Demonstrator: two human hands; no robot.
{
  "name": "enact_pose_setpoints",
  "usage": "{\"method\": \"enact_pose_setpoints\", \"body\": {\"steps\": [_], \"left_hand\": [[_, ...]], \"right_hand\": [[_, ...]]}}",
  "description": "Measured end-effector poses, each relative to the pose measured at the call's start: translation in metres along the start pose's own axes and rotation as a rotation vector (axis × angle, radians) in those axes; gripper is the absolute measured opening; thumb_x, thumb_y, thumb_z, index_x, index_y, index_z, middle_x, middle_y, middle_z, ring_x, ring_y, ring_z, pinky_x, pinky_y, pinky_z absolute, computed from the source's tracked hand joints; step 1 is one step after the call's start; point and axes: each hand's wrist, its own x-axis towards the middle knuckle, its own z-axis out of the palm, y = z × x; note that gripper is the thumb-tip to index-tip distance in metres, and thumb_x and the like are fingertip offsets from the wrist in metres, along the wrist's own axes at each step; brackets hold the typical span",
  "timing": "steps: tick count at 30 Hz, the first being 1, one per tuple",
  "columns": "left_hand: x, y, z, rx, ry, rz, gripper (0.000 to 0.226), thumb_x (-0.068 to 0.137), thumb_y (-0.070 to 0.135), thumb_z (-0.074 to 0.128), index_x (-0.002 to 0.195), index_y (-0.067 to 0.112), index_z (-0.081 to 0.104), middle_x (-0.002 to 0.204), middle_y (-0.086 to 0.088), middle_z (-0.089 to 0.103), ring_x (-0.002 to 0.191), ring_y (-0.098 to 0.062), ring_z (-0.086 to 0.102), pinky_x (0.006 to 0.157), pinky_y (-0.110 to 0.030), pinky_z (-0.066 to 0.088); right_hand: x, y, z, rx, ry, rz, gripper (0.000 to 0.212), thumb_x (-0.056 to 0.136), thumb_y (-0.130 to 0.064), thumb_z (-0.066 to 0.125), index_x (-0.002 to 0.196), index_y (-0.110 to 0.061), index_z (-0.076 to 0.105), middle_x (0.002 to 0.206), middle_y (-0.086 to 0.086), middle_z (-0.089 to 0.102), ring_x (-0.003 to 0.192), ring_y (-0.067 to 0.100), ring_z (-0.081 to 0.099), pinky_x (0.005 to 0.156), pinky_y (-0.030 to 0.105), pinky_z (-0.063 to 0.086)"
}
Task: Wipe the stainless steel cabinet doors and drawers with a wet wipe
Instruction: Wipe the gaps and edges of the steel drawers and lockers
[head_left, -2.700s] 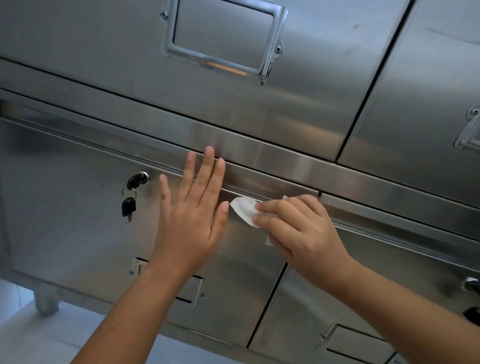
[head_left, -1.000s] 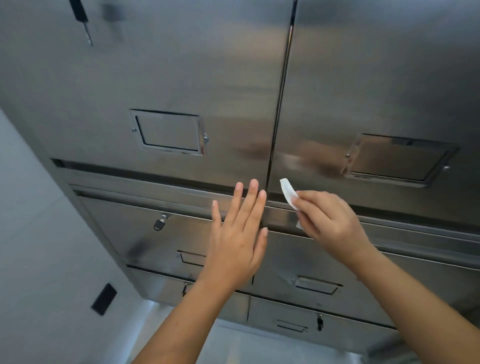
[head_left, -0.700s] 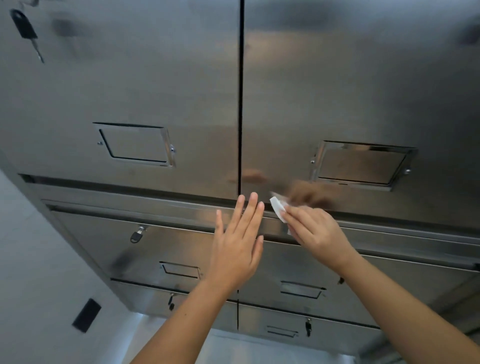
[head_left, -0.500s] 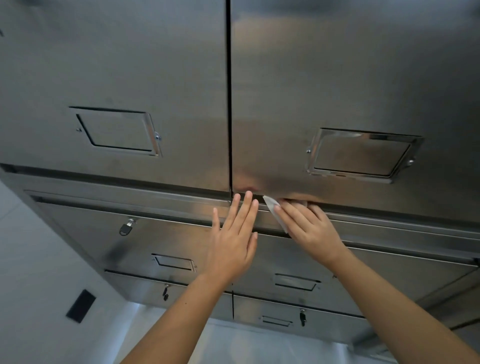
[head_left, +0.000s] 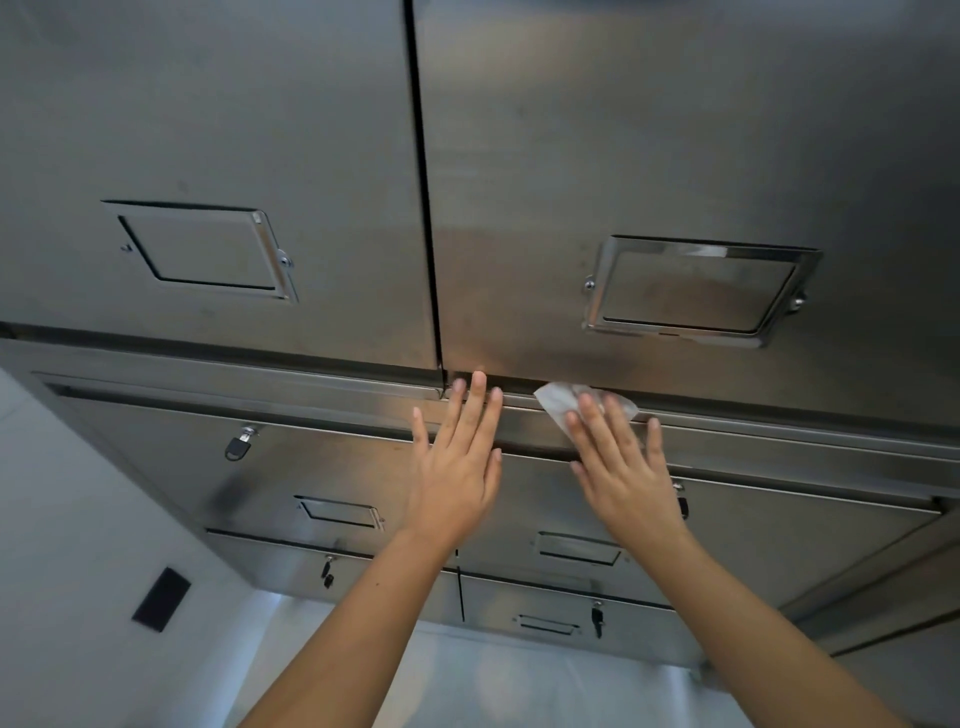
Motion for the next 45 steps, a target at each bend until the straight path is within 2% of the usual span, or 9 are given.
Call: {"method": "enact_pose_setpoints", "body": {"steps": [5,9,20,25,29,33,37,42,45], "left_hand": [[-0.008,0.008,-0.006,0.036,-0.058,0.003,0.056,0.089,0.03,0.031,0.142,0.01,0.032,0.15,-0.008,0.026,0.136,-0.027,0.028,0.1,-0.06,0.019],[-0.004,0.017,-0.014,0.075,-0.083,0.048,0.056,0.087,0.029,0.031,0.138,0.009,0.042,0.146,-0.008,0.036,0.133,-0.026,0.036,0.098,-0.061,0.027],[0.01,0.076,-0.013,0.061,-0.087,0.155,0.055,0.089,0.032,0.028,0.139,0.012,0.037,0.146,-0.005,0.037,0.134,-0.022,0.035,0.1,-0.057,0.028],[0.014,0.099,-0.01,0.023,-0.051,0.243,0.055,0.089,0.032,0.03,0.138,0.011,0.04,0.146,-0.006,0.038,0.133,-0.023,0.035,0.099,-0.058,0.029],[0.023,0.115,-0.011,0.023,-0.034,0.31,0.055,0.088,0.032,0.031,0.138,0.011,0.038,0.146,-0.006,0.037,0.134,-0.022,0.035,0.1,-0.058,0.029],[0.029,0.14,-0.007,-0.009,-0.035,0.316,0.055,0.088,0.031,0.033,0.137,0.01,0.044,0.145,-0.006,0.038,0.133,-0.022,0.037,0.099,-0.057,0.033],[0.032,0.164,-0.001,-0.049,-0.03,0.333,0.06,0.083,0.028,0.064,0.136,0.009,0.046,0.144,-0.007,0.04,0.132,-0.024,0.039,0.097,-0.058,0.035],[0.037,0.181,0.004,-0.079,-0.077,0.264,0.056,0.086,0.03,0.035,0.136,0.008,0.046,0.144,-0.008,0.04,0.132,-0.026,0.037,0.095,-0.059,0.036],[0.037,0.181,0.014,-0.066,-0.07,0.247,0.055,0.086,0.029,0.035,0.137,0.009,0.045,0.145,-0.006,0.039,0.134,-0.024,0.031,0.096,-0.062,0.033]], "right_hand": [[0.016,-0.035,-0.006,0.159,-0.071,0.129,0.07,0.092,-0.04,0.028,0.148,-0.008,-0.001,0.154,0.013,-0.02,0.141,0.033,-0.013,0.111,0.053,0.0],[0.011,-0.03,-0.007,0.09,-0.134,0.096,0.071,0.095,-0.041,0.029,0.148,-0.009,-0.004,0.155,0.012,-0.015,0.143,0.03,-0.007,0.112,0.055,-0.006],[-0.06,0.07,-0.022,0.21,-0.188,0.34,0.067,0.089,-0.036,0.034,0.145,-0.008,0.013,0.156,0.005,-0.013,0.143,0.026,0.0,0.102,0.066,0.018],[-0.043,0.045,-0.027,0.296,-0.251,0.388,0.076,0.09,-0.044,0.044,0.147,-0.017,0.001,0.154,0.0,-0.022,0.142,0.025,-0.013,0.103,0.063,0.007],[-0.047,0.06,-0.027,0.248,-0.267,0.33,0.064,0.09,-0.04,0.04,0.146,-0.018,0.017,0.157,0.001,-0.01,0.144,0.022,0.0,0.101,0.065,0.022],[-0.068,0.092,-0.024,0.224,-0.245,0.352,0.071,0.083,-0.034,0.063,0.142,-0.013,0.03,0.151,0.01,0.025,0.141,0.026,0.018,0.097,0.067,0.026],[-0.091,0.13,-0.023,0.205,-0.174,0.34,0.059,0.087,-0.031,0.04,0.143,-0.017,0.026,0.149,0.01,0.026,0.138,0.026,0.022,0.098,0.067,0.023],[-0.091,0.137,-0.027,0.253,-0.156,0.383,0.058,0.087,-0.031,0.04,0.142,-0.016,0.028,0.148,0.011,0.027,0.137,0.029,0.024,0.098,0.067,0.023],[-0.086,0.121,-0.028,0.293,-0.153,0.473,0.06,0.086,-0.033,0.042,0.142,-0.016,0.028,0.149,0.012,0.026,0.138,0.031,0.021,0.099,0.065,0.019]]}}
